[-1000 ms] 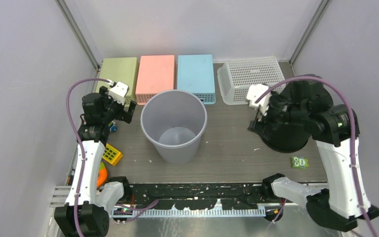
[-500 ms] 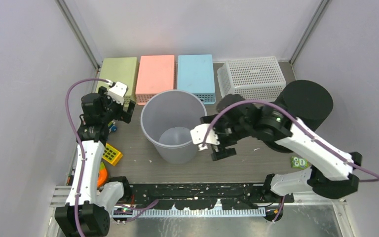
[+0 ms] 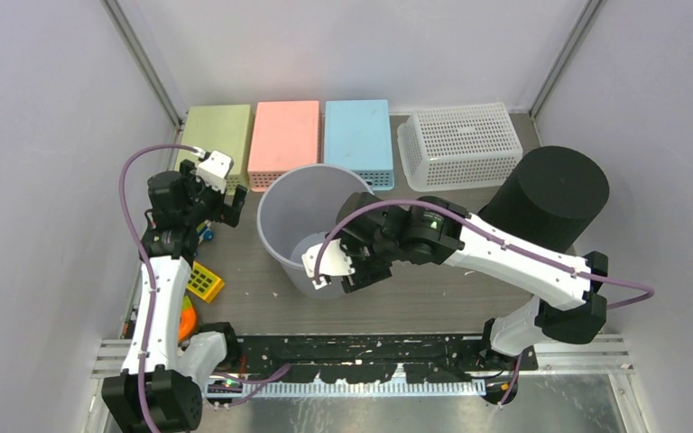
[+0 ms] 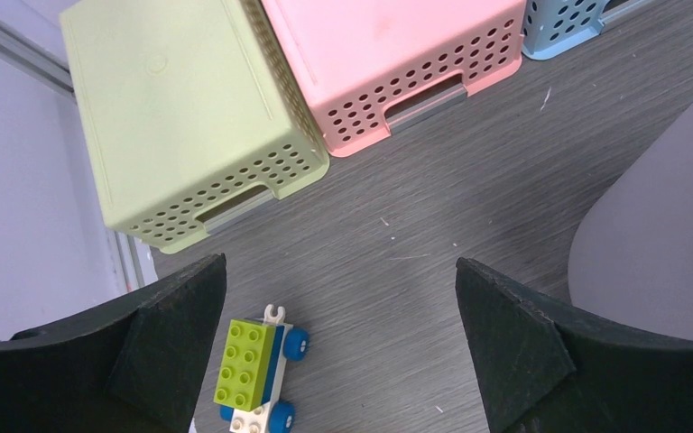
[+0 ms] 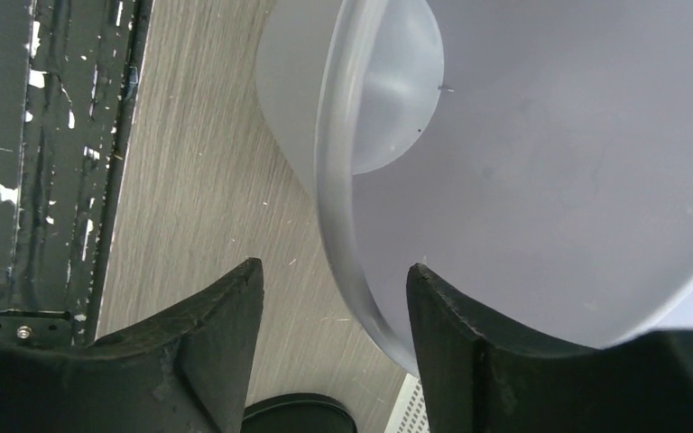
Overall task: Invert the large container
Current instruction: Turn the container upside down at the center of the board.
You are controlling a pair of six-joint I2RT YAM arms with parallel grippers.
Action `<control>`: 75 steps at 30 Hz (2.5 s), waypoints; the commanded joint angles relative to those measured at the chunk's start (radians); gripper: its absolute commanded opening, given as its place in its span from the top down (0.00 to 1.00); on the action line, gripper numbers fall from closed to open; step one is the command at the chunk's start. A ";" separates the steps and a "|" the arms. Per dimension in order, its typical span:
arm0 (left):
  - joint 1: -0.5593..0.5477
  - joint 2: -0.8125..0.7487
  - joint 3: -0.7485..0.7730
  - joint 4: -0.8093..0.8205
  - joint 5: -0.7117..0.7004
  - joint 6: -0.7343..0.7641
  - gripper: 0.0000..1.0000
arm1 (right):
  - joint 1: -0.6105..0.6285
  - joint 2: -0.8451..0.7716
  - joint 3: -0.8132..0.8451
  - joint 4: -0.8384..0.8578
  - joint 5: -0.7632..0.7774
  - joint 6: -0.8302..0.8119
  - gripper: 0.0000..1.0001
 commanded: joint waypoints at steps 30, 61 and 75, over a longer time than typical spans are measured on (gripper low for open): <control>0.046 -0.018 0.000 0.011 0.069 -0.020 0.00 | -0.225 -0.102 0.162 0.083 -0.564 0.383 0.99; 0.055 -0.014 0.000 0.013 0.100 -0.027 0.00 | -0.862 -0.158 -0.523 1.086 -0.992 1.705 0.99; 0.056 -0.005 0.003 0.025 0.111 -0.039 0.00 | -0.873 -0.216 -0.503 0.602 -0.876 1.226 0.54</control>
